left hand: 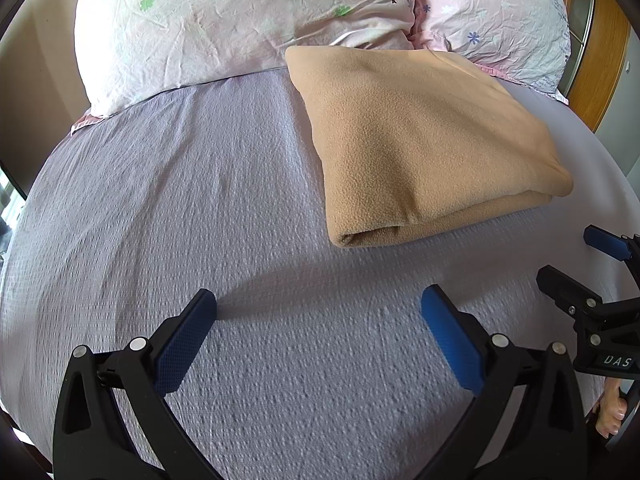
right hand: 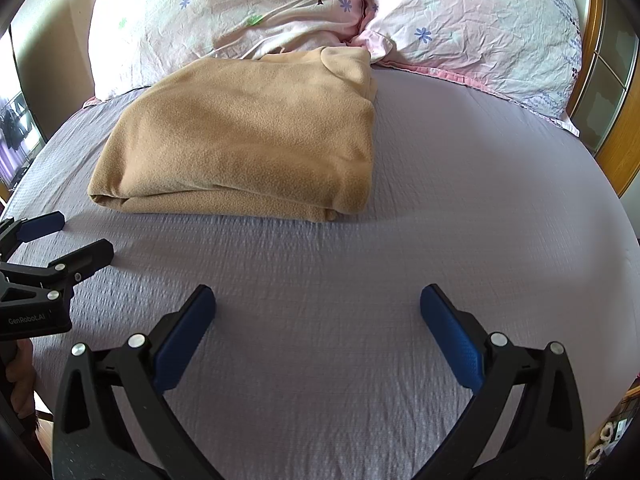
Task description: Fold small clothes
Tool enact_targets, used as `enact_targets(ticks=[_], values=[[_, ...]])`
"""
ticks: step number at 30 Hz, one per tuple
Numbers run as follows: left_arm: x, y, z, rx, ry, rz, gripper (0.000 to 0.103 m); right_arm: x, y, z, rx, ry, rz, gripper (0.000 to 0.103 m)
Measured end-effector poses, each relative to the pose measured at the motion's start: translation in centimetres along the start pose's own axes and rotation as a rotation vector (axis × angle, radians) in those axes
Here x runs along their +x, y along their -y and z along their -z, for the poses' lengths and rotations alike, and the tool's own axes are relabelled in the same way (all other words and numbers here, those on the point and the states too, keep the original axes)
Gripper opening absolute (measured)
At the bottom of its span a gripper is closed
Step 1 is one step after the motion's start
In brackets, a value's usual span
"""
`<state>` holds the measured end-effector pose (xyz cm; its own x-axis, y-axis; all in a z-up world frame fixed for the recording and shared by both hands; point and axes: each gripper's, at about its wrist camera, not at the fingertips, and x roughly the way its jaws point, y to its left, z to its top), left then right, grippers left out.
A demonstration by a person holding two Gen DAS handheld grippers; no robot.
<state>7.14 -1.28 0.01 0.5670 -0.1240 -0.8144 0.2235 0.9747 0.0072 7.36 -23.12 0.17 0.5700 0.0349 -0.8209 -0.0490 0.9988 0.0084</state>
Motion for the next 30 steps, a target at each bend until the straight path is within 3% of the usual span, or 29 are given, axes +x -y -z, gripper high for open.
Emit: enact_targets(ticks=[30], values=[[0.23,-0.11,-0.2,0.008,-0.025,0.005,0.102,0.04,-0.13,0.01,0.003,0.002,0.002,0.101]])
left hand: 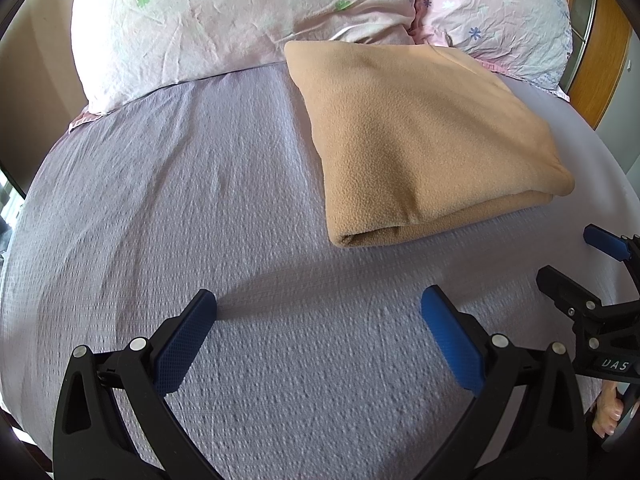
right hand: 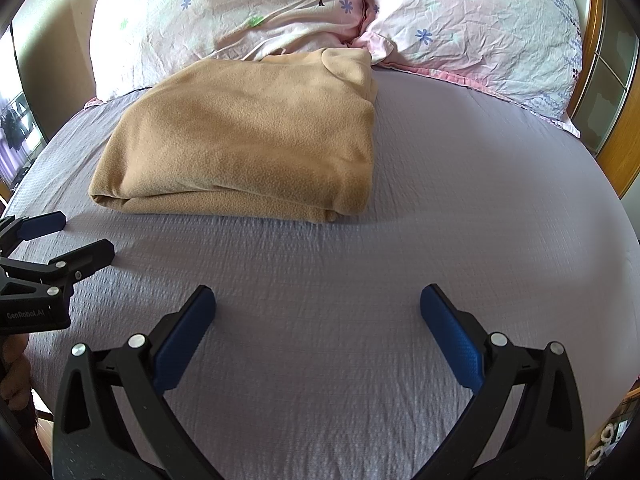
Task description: Fold small clothes
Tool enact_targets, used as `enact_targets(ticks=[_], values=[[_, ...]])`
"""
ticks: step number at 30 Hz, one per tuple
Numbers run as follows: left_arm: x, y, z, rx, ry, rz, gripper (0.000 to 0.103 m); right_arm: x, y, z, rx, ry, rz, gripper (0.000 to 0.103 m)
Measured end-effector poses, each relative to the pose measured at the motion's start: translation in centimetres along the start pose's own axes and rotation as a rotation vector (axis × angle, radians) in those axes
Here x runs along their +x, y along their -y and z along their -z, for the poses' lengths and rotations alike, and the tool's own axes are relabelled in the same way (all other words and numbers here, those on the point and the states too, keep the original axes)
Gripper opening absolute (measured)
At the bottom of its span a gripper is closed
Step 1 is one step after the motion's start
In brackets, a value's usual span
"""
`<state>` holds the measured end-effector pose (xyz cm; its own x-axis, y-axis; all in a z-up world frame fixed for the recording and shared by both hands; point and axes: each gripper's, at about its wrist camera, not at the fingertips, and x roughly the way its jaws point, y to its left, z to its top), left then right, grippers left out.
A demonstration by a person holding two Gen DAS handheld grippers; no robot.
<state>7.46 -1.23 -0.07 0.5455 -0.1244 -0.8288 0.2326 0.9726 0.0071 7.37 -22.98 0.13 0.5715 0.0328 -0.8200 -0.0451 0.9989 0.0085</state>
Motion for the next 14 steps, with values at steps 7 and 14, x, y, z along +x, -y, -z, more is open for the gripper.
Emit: enact_targets(ticks=[7,14], values=[[-0.06,0.0,-0.07,0.006,-0.003,0.002,0.102,0.05,-0.06,0.04,0.001,0.002,0.001,0.101],[-0.16,-0.02,0.1,0.008,0.013,0.003,0.102,0.1,-0.11,0.04,0.002,0.002,0.001,0.101]])
